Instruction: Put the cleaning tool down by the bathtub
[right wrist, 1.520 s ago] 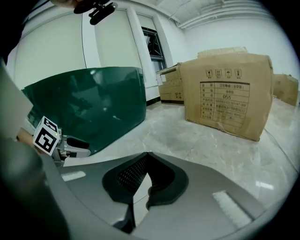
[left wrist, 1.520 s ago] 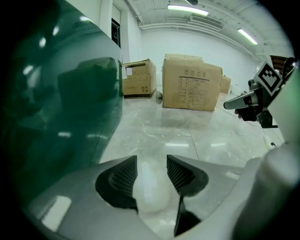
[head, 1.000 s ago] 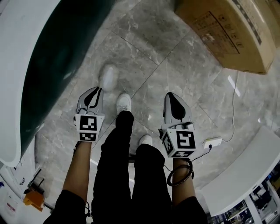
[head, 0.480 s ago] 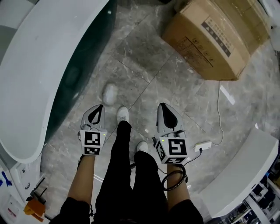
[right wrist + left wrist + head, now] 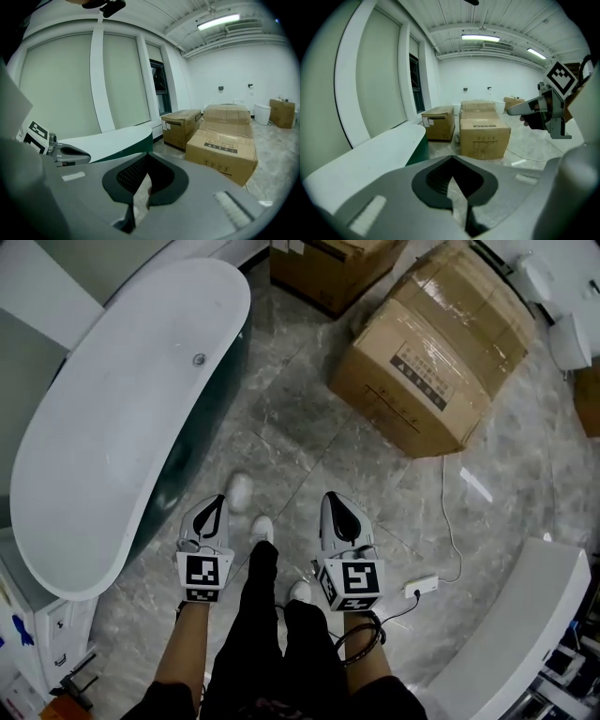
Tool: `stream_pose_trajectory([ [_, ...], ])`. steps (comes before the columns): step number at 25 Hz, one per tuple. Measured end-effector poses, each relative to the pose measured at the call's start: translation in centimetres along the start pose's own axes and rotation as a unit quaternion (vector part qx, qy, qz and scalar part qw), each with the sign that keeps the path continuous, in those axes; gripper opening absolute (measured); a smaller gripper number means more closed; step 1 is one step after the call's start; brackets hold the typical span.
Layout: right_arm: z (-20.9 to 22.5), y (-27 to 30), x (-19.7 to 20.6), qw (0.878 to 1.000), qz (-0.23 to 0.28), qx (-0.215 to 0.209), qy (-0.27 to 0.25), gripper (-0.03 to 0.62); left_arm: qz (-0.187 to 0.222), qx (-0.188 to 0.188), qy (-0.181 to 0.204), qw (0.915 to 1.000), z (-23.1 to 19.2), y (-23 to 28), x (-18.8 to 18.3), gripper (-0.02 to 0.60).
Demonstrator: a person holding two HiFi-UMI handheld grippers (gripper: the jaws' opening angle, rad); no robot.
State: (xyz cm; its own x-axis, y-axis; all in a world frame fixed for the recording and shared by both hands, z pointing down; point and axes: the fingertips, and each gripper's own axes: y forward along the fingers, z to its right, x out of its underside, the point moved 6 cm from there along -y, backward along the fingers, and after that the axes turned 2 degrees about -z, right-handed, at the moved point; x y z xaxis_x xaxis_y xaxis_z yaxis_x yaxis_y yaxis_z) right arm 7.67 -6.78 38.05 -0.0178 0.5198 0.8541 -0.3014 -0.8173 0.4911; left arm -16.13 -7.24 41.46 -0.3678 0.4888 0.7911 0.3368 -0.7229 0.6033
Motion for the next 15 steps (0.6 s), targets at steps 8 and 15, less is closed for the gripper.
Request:
stream_pose_trajectory([
  [8,-0.9,-5.9,-6.3,0.999,0.052,0.000,-0.010,0.021,0.059,-0.049,-0.028,0.9966,-0.6,-7.6,-6.9,0.000],
  [15,-0.8,-11.3,-11.4,0.995,0.098,0.001,-0.026,0.020,0.107,-0.082,-0.032,0.9903,0.1,-13.9,-11.5,0.000],
])
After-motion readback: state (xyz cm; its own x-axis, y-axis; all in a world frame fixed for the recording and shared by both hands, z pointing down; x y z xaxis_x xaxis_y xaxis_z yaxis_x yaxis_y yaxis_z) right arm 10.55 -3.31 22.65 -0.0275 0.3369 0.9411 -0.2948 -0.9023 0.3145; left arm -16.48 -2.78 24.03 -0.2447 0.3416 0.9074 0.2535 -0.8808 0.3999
